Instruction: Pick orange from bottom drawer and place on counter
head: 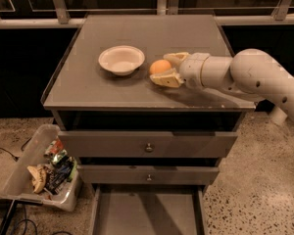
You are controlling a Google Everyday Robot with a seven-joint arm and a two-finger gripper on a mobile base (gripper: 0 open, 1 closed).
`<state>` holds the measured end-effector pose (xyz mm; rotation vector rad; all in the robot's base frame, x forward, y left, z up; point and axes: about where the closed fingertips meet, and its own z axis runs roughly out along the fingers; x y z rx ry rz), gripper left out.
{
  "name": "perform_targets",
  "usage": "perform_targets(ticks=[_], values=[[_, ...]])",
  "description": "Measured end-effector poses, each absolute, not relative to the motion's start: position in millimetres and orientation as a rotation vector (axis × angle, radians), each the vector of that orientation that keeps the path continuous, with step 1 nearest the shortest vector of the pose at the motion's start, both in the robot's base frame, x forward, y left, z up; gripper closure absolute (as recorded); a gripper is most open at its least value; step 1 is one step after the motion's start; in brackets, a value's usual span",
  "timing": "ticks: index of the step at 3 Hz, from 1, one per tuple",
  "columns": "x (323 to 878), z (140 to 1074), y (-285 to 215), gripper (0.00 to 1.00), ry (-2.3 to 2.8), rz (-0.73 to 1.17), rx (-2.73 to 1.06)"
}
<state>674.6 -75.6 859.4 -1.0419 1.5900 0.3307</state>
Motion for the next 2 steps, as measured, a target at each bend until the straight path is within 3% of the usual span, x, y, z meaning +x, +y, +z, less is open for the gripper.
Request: perform_targets(ticks=[1, 2], values=[[674.6, 859.4, -75.6, 0.00, 1.590, 0.331, -1.042], [674.6, 859.4, -75.6, 0.00, 1.590, 0.331, -1.042]])
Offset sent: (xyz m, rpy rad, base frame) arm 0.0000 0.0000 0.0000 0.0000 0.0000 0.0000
